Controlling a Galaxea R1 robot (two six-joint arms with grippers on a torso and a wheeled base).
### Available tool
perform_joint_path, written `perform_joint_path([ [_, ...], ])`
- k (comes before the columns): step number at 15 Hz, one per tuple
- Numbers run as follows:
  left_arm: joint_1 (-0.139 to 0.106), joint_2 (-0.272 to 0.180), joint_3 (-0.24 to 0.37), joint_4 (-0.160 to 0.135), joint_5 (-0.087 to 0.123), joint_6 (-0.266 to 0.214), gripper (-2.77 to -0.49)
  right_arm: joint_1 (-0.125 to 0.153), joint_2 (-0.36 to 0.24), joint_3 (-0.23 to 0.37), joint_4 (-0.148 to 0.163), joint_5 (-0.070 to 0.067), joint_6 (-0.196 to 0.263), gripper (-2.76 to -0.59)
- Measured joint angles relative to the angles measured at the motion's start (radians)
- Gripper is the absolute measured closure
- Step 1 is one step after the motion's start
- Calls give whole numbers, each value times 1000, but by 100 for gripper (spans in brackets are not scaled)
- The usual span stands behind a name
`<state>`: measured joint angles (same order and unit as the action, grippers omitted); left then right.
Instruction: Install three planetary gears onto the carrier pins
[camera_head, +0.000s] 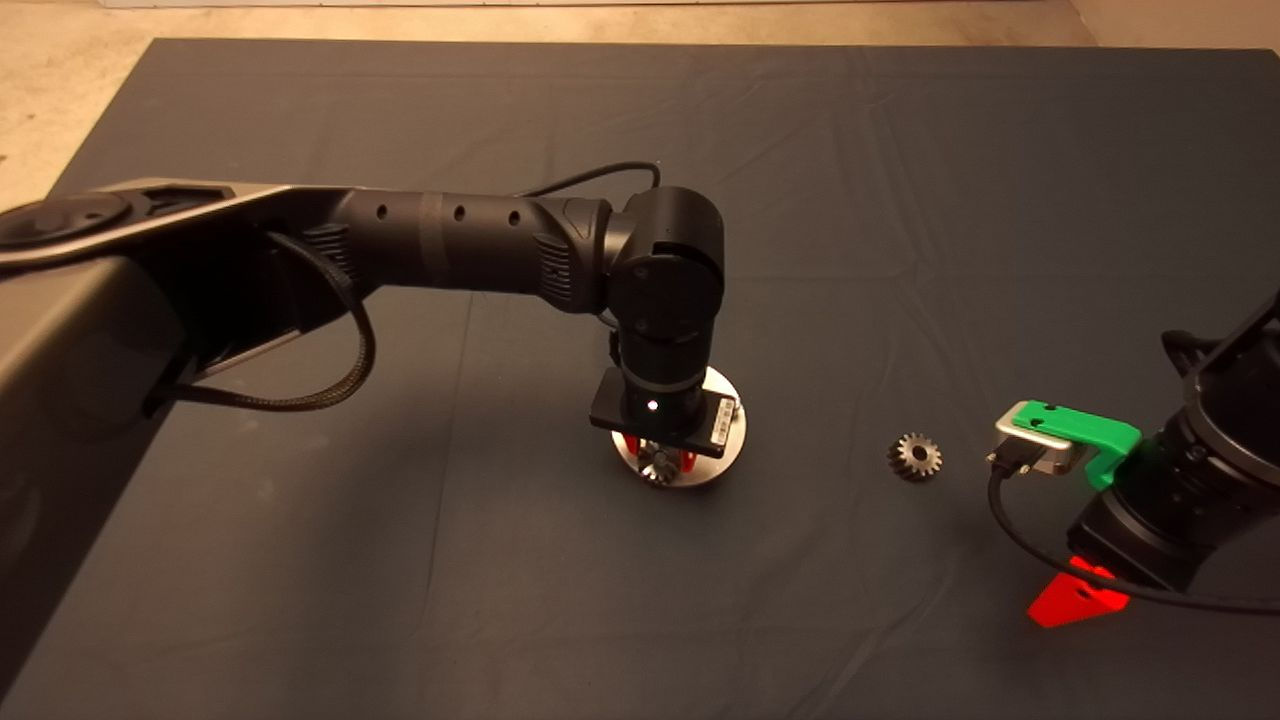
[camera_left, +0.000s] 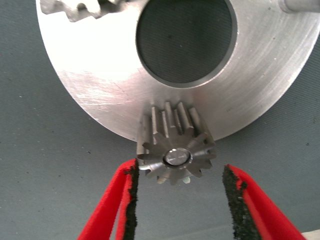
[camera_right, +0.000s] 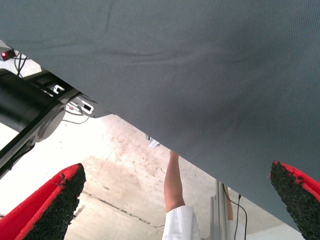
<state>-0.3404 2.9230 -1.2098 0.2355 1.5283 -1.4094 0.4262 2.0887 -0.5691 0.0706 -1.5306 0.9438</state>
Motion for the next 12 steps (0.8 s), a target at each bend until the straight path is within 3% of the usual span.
perform_joint_path([
  [5, -1, -23, 3, 0, -3, 0, -131, 0, 0, 0, 0, 0, 0, -275],
  [7, -13, -78, 22, -1, -7, 0, -145, 0, 0, 0, 0, 0, 0, -275],
  [9, -52, -153, 54, 0, -4, 0, -151, 0, 0, 0, 0, 0, 0, -275],
  [12, -77, -278, 161, -3, -5, 10, -168, 0, 1, 0, 0, 0, 0, -275],
])
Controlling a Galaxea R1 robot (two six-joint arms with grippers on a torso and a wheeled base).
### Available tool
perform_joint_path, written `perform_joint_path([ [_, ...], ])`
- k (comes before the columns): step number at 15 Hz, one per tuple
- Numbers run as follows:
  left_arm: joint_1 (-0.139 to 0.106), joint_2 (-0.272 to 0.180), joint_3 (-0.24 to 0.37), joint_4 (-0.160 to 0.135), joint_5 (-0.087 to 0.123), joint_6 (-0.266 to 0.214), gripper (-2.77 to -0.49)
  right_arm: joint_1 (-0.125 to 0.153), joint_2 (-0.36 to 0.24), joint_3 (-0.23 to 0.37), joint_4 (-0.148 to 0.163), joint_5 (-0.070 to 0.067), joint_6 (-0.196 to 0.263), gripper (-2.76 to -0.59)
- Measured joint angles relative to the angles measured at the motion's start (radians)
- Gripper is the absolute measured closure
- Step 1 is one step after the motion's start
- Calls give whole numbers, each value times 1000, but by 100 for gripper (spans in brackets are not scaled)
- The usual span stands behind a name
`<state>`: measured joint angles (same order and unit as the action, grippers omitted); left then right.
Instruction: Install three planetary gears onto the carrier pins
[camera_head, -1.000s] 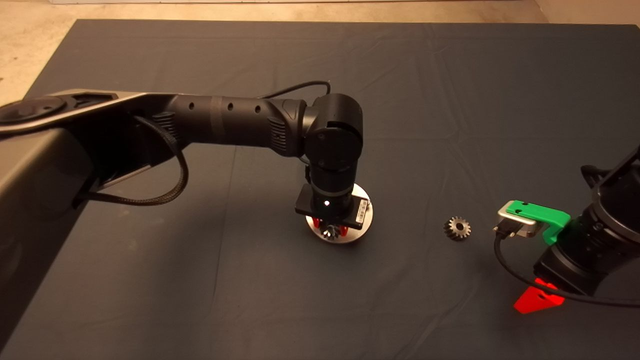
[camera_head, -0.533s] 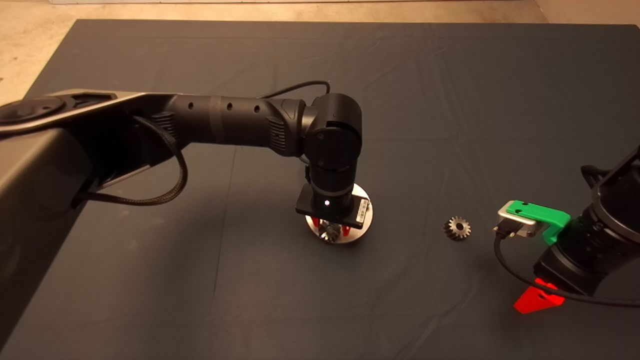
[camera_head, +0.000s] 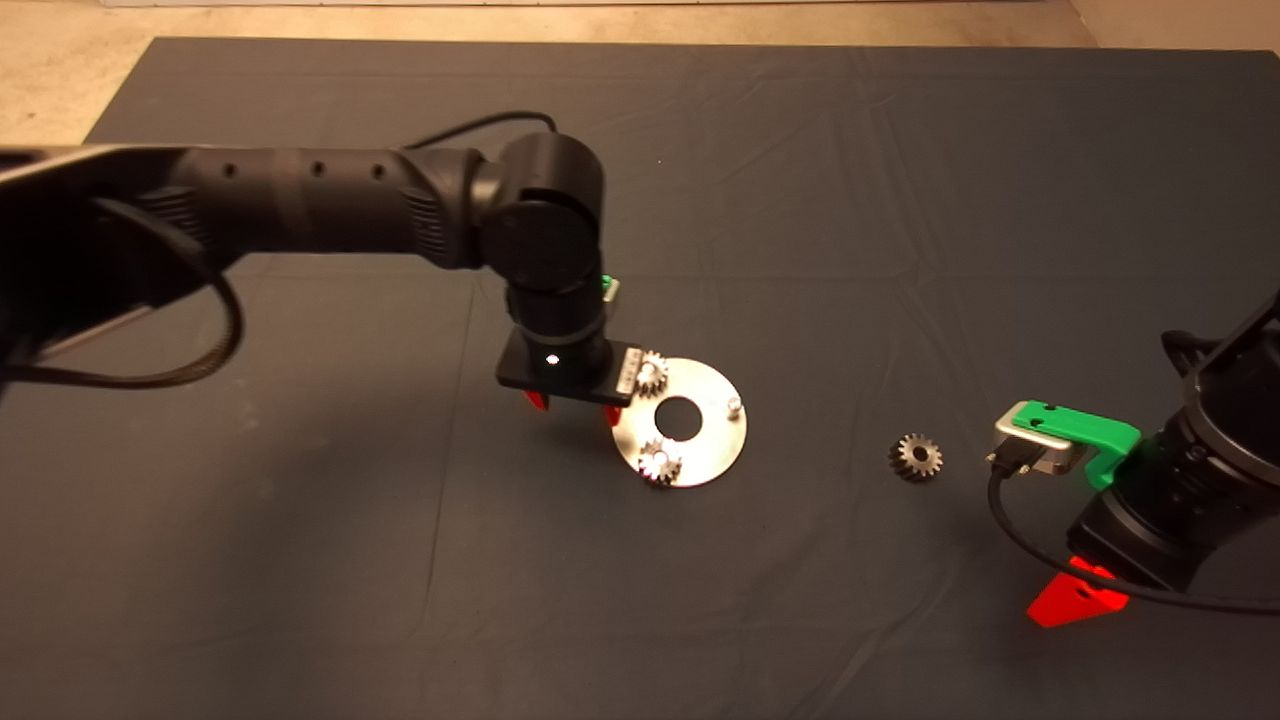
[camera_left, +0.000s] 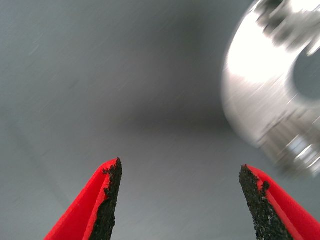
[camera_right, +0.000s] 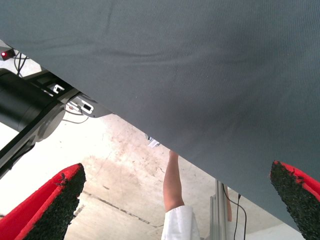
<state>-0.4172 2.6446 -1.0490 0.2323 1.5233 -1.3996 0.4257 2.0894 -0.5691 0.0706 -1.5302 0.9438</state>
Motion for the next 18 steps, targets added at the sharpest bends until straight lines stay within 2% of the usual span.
perform_joint_path([
  [1, -11, -59, 41, -4, -7, 10, -175, 0, 0, 0, 0, 0, 0, -275],
  [2, -32, -132, 73, -9, -8, 34, -175, 0, 0, 0, 0, -1, 0, -275],
  [4, -75, -286, 137, -28, 0, 66, -188, -2, 9, -18, 0, -1, -1, -275],
  [5, -76, -346, 179, -42, 12, 79, -189, -2, 22, -46, 0, -1, -1, -275],
  [6, -76, -382, 238, -61, 20, 86, -194, -2, 42, -88, 0, 0, -7, -275],
  [8, -77, -401, 384, -123, 6, 100, -204, -1, 91, -207, -1, 0, -42, -275],
  [9, -80, -406, 446, -157, -6, 99, -204, -1, 112, -241, -2, -1, -82, -275],
  [10, -86, -423, 488, -180, -8, 94, -214, -2, 133, -256, -2, -2, -122, -275],
  [12, -93, -487, 517, -191, -5, 35, -218, -1, 162, -267, -1, 1, -218, -275],
  [14, -94, -554, 535, -201, 4, -11, -218, -1, 177, -289, -2, 5, -293, -275],
  [17, -96, -586, 574, -207, 2, -43, -218, -1, 177, -308, -2, 2, -367, -275],
  [18, -105, -596, 587, -210, 2, -49, -218, -1, 177, -311, -4, 2, -382, -275],
])
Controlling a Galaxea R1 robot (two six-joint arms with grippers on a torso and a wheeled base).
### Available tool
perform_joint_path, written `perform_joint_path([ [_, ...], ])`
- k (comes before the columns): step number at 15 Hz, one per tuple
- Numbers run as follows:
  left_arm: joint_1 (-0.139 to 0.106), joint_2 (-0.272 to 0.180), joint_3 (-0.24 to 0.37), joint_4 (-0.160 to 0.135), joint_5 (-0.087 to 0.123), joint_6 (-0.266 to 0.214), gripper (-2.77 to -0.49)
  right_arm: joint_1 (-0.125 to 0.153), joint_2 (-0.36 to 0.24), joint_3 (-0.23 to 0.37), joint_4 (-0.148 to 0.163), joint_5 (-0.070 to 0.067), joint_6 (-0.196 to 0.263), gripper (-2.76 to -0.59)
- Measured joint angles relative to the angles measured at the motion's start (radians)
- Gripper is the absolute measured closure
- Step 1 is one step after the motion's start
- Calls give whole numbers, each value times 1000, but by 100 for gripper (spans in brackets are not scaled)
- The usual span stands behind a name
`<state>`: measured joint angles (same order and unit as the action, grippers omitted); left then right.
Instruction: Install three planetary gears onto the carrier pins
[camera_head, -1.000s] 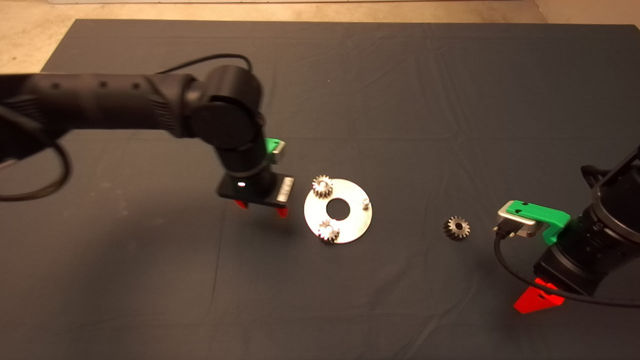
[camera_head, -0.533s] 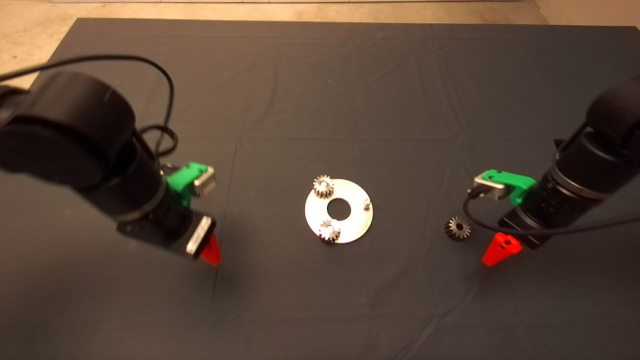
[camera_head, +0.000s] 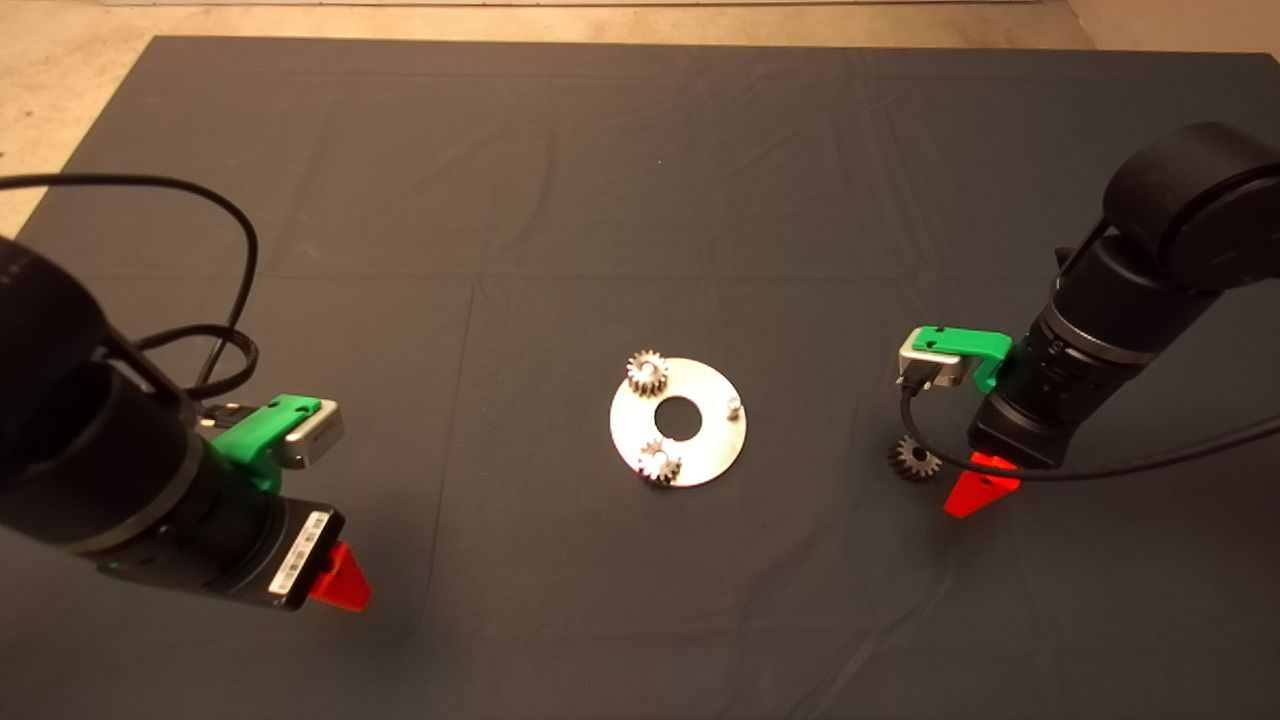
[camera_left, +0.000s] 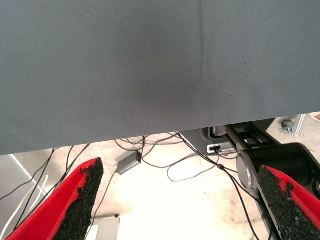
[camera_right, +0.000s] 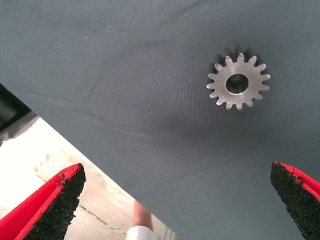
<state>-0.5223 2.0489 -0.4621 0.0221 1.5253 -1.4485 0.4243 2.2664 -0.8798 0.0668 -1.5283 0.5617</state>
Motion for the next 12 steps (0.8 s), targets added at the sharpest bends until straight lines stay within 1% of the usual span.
perform_joint_path([
  [2, -9, -11, 13, 0, 1, -6, -218, 0, 0, -1, -21, 1, -22, -275],
  [4, -17, -13, 21, -1, 1, -10, -218, 0, 0, 1, -66, 1, -48, -275],
  [6, -21, -14, 27, -1, 0, -17, -218, -1, -6, 24, -134, 1, -71, -275],
  [7, -22, -14, 33, -1, 0, -26, -218, -1, -11, 39, -180, 1, -86, -275],
  [8, -22, -17, 37, -4, 1, -30, -218, -8, -17, 49, -229, 2, -94, -275],
  [9, -22, -19, 40, -4, 1, -31, -218, -23, -23, 54, -262, 2, -100, -275],
  [10, -22, -19, 40, -4, 1, -32, -218, -42, -25, 58, -285, 1, -103, -275],
  [12, -24, -19, 42, -4, 0, -33, -218, -67, -30, 67, -307, 1, -111, -275],
])
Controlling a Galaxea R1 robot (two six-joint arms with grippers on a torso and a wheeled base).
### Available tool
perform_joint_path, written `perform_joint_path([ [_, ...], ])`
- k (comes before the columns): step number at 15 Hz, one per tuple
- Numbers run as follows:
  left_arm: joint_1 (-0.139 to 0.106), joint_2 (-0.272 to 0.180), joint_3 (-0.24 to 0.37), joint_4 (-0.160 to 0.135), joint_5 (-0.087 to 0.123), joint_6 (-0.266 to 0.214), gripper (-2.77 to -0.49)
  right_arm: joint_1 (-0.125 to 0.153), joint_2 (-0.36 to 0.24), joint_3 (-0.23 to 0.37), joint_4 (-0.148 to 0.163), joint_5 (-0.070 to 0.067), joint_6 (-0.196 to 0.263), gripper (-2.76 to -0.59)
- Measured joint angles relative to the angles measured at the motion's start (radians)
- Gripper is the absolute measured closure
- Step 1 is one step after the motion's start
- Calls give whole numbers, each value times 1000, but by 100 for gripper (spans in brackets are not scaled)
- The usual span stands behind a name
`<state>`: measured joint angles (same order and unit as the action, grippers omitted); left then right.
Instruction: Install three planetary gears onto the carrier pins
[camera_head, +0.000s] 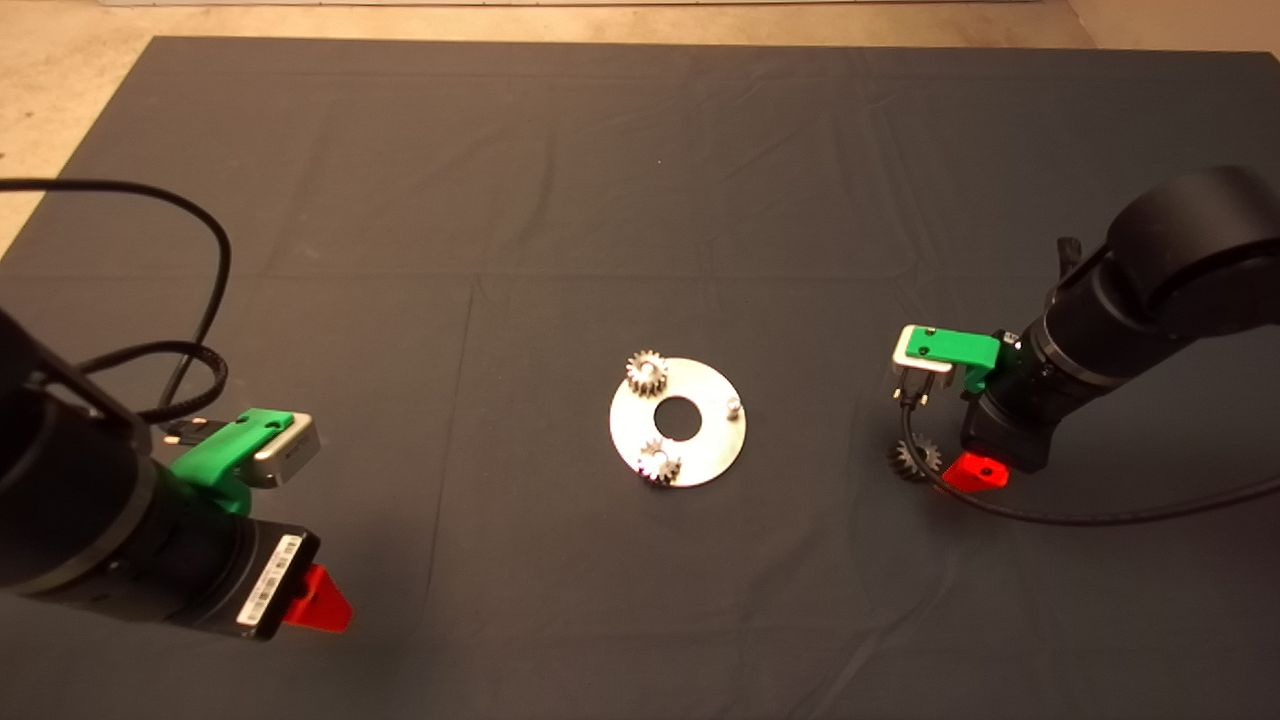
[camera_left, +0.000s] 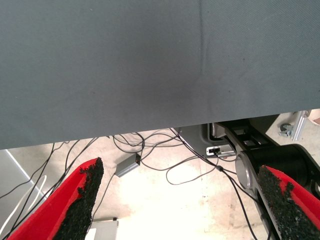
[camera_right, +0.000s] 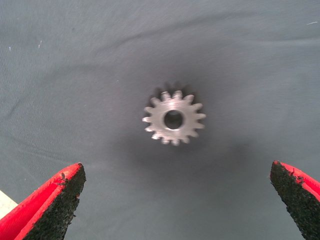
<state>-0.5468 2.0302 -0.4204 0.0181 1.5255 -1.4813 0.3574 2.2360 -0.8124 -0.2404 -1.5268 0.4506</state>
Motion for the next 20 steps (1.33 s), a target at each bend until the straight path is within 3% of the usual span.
perform_joint_path([
  [6, -3, -3, 3, -3, 0, -3, -218, -69, -15, 4, -56, -1, -10, -275],
  [20, -3, -9, 6, -4, 0, -3, -218, -133, 14, -51, -151, 0, -16, -275],
])
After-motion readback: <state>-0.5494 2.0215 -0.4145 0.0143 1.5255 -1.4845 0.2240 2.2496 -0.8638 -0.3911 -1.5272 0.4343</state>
